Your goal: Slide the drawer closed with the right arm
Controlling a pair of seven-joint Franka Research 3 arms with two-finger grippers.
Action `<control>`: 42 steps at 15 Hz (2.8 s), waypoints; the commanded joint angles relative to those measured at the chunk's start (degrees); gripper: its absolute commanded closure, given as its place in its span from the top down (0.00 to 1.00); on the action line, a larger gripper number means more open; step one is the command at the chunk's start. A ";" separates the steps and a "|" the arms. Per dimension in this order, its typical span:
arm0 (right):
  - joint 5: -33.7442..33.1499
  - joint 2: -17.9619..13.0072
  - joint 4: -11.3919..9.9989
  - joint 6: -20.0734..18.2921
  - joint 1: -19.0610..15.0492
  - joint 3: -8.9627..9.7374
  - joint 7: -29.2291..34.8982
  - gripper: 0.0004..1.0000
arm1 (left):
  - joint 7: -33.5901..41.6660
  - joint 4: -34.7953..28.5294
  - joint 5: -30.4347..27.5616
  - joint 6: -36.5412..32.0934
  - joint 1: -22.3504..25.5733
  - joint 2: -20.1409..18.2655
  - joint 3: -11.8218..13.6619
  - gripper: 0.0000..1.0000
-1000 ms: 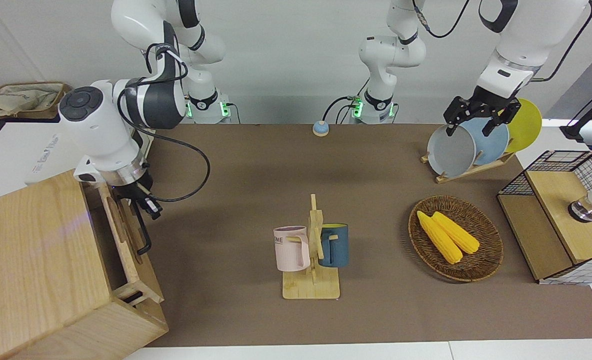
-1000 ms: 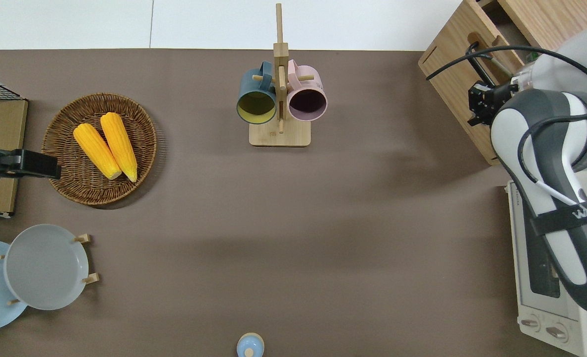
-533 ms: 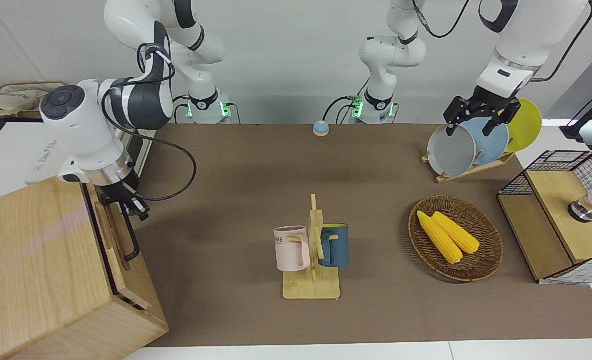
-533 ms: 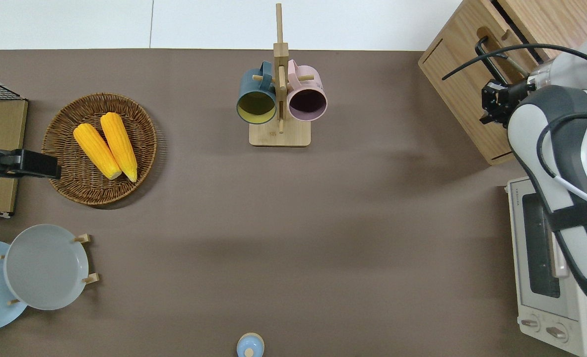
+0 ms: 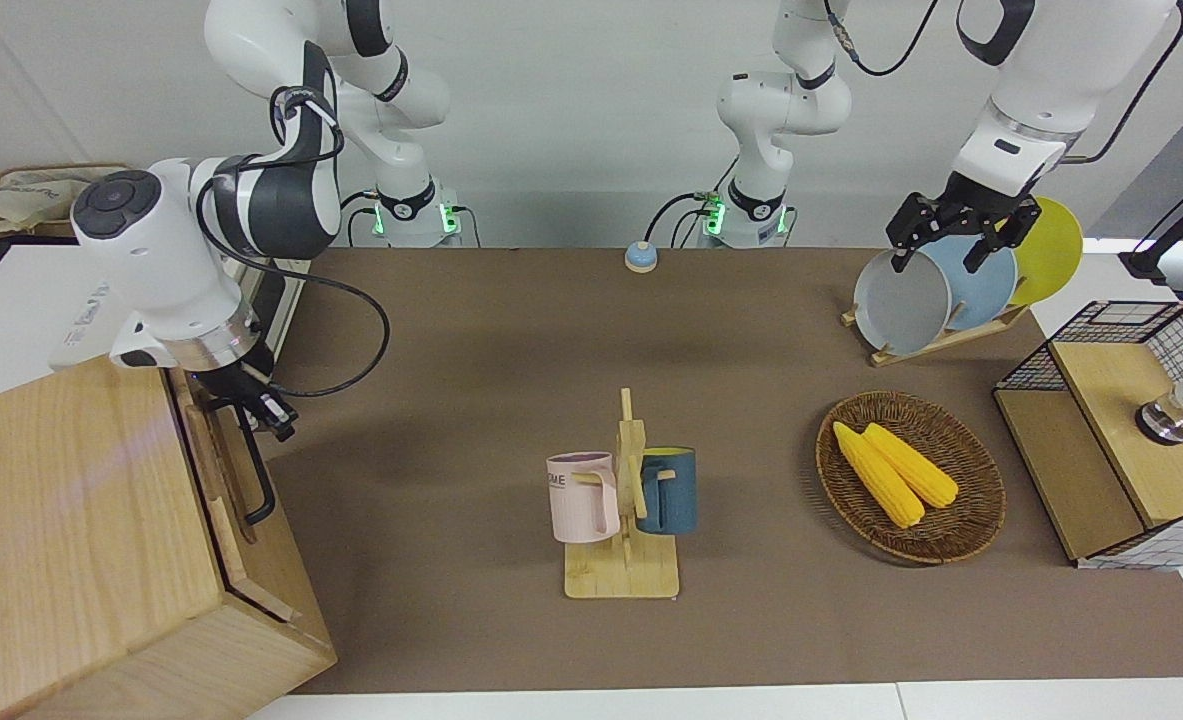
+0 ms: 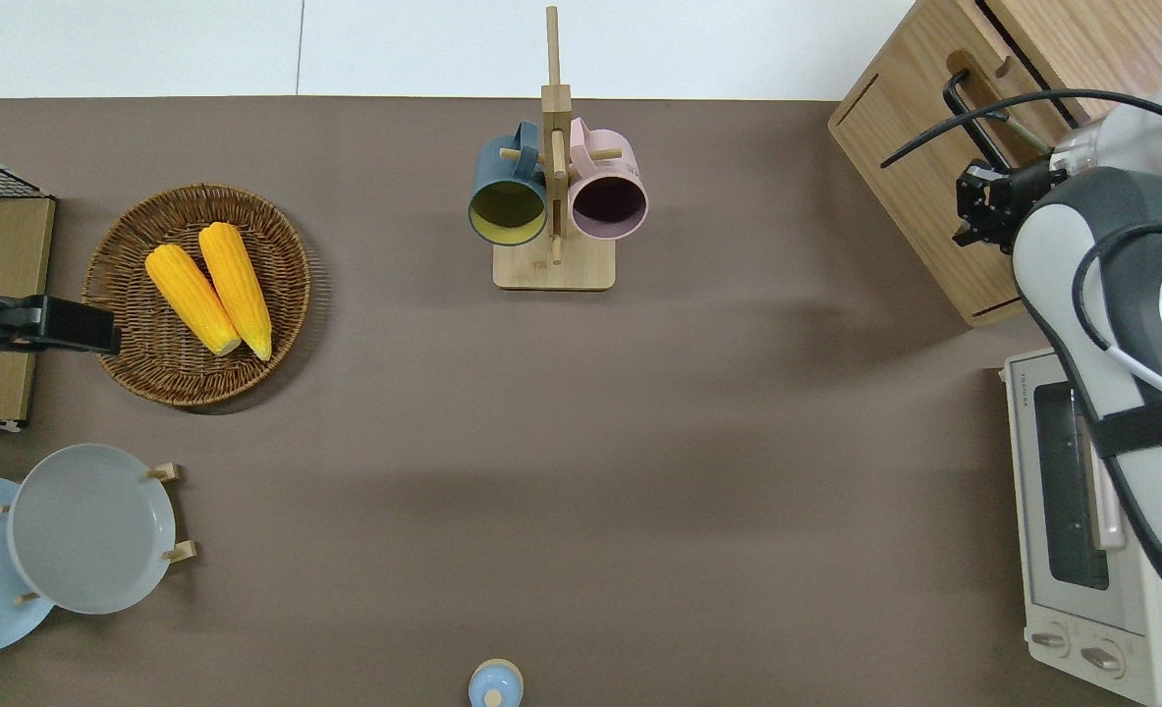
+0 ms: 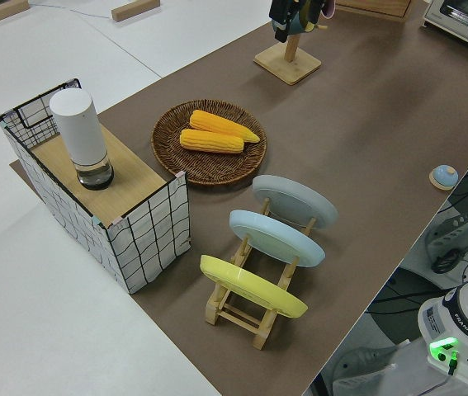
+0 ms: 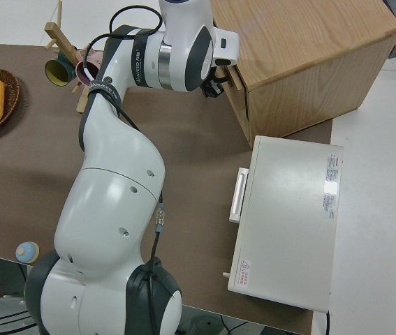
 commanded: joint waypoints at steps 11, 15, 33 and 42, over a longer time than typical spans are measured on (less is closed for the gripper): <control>0.79 -0.55 0.12 0.27 1.06 0.69 0.73 0.03 | 0.44 1.17 0.71 0.03 -0.99 0.76 0.96 1.00; 0.62 -1.34 0.12 -2.97 5.71 0.69 2.59 0.00 | 0.44 1.17 0.71 0.03 -0.99 0.76 0.96 1.00; -7.47 -13.11 -0.05 -21.43 9.07 0.60 -27.88 0.00 | 0.44 1.17 0.72 0.03 -0.99 0.76 0.96 1.00; -2.10 -16.64 0.21 -24.78 8.19 0.34 -34.93 0.00 | 0.44 1.17 0.71 0.03 -0.99 0.76 0.96 1.00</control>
